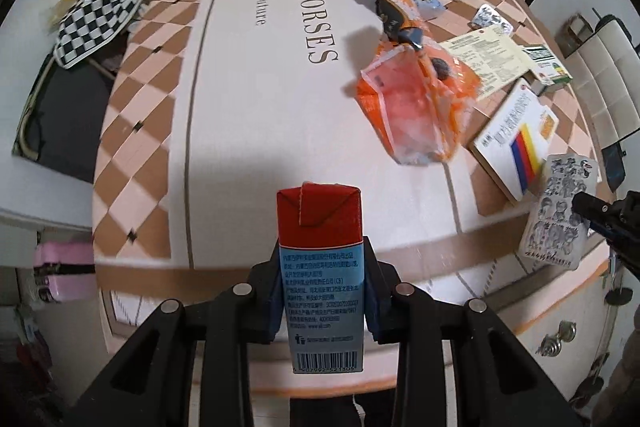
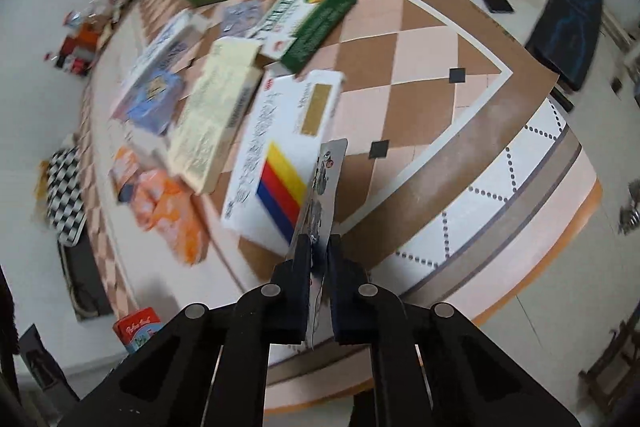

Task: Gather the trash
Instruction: 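Carry the carton and blister pack over the grey bin and open both tools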

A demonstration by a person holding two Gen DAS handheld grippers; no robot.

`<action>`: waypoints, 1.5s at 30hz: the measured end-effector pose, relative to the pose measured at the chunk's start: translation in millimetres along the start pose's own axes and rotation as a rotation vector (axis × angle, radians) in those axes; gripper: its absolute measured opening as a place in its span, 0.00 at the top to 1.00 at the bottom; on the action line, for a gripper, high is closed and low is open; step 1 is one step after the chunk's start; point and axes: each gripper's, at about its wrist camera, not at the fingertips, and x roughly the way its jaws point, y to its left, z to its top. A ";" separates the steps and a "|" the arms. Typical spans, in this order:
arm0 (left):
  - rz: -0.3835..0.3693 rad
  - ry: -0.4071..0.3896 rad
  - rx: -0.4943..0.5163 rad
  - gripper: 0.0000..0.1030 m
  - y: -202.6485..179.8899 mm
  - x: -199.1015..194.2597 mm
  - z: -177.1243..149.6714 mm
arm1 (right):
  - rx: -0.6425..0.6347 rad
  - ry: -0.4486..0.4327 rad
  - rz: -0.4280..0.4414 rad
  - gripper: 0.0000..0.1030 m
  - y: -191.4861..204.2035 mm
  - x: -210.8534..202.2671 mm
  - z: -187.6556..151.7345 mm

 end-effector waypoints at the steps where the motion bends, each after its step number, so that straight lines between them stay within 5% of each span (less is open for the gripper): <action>1: 0.001 -0.008 -0.002 0.73 1.1 -2.8 -7.2 | -0.013 0.004 0.015 0.92 -0.8 -4.0 -5.8; 11: -0.027 -0.023 -0.095 0.73 -10.9 -45.8 -99.1 | -0.224 0.054 0.148 0.92 -35.0 -49.6 -100.5; 17: -0.060 0.079 -0.173 0.73 -11.3 -24.8 -161.7 | -0.302 0.144 0.131 0.92 -73.4 -37.4 -162.7; 28: -0.208 0.356 -0.292 0.72 1.6 167.1 -231.2 | -0.269 0.324 0.023 0.92 -141.4 118.6 -221.0; 38: -0.438 0.483 -0.435 0.70 19.0 333.4 -241.2 | -0.214 0.331 0.000 0.92 -166.6 275.8 -225.8; 40: -0.434 0.487 -0.424 0.52 22.8 344.6 -237.3 | -0.199 0.354 0.013 0.91 -167.4 301.7 -225.8; 41: -0.427 0.478 -0.418 0.29 23.4 348.1 -235.0 | -0.195 0.362 0.009 0.91 -167.9 313.6 -226.3; 42: -0.425 0.468 -0.415 0.17 26.4 346.7 -235.6 | -0.193 0.373 0.001 0.87 -168.5 325.6 -227.4; 45: -0.351 0.445 -0.351 0.15 33.5 337.1 -236.5 | -0.204 0.365 -0.045 0.34 -171.6 344.5 -229.9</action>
